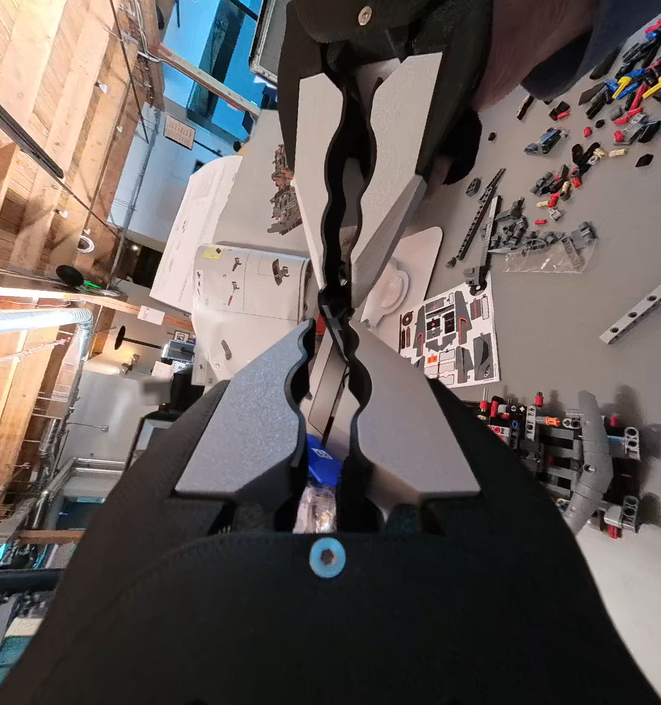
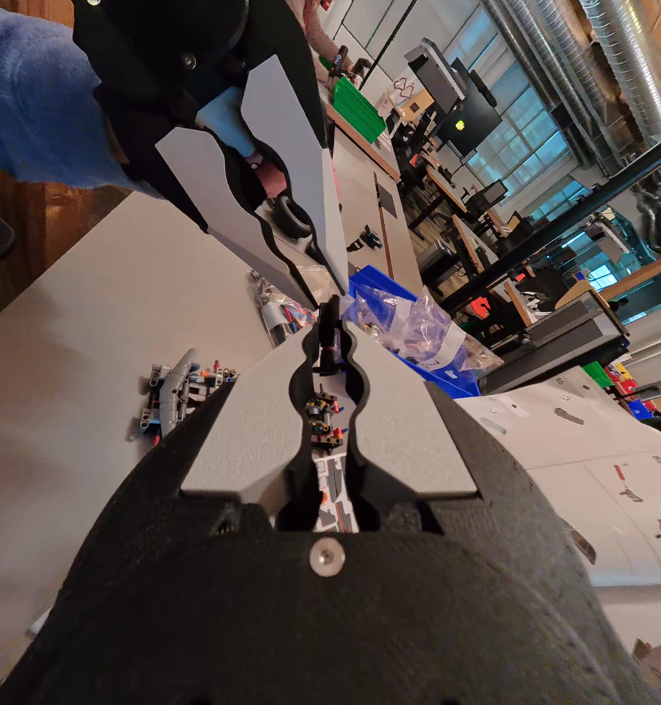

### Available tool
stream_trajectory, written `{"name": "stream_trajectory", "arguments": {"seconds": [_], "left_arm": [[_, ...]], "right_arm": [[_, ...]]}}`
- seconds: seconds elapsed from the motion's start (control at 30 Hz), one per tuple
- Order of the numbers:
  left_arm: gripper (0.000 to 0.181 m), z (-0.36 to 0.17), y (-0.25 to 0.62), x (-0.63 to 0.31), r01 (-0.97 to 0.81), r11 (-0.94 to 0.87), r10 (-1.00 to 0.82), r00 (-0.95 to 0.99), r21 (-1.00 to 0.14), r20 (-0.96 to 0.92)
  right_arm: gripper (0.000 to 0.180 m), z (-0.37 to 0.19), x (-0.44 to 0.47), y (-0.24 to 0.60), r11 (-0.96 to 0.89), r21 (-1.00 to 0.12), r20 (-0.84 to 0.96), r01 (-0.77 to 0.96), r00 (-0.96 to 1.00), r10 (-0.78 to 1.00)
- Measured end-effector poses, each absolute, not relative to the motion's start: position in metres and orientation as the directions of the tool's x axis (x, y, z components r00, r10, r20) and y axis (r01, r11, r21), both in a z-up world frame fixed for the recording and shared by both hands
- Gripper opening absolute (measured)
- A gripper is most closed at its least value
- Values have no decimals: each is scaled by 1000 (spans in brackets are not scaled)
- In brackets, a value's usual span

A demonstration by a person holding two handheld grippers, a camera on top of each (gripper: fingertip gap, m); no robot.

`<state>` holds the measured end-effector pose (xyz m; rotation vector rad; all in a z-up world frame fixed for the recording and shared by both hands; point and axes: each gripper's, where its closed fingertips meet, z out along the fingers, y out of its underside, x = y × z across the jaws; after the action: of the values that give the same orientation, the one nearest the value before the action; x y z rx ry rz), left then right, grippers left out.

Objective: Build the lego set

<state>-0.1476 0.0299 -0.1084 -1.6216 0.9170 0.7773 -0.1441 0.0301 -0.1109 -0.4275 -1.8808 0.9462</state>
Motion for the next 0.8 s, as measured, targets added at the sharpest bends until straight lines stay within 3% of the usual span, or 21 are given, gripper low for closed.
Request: {"name": "stream_trajectory", "arguments": {"seconds": [0.03,0.27,0.57,0.8], "left_arm": [[12,-110,29,-149,-866,-135,-175,500,-482,-848],[19,-111,19,-166,-815,-140,-142,579,-563,-803],[22,-125,23,-165,-674,-98,-226,732,-732,-643],[6,-123,29,-161,-575,-48,-255,798,-817,-547]], "right_arm": [[6,-112,-145,29,633,-768,590,-96,-491,641],[7,-114,-152,32,547,-834,500,-79,-529,686],[7,-103,-150,28,387,-915,373,-116,-608,701],[7,-100,-147,29,303,-946,301,-112,-646,702]]}}
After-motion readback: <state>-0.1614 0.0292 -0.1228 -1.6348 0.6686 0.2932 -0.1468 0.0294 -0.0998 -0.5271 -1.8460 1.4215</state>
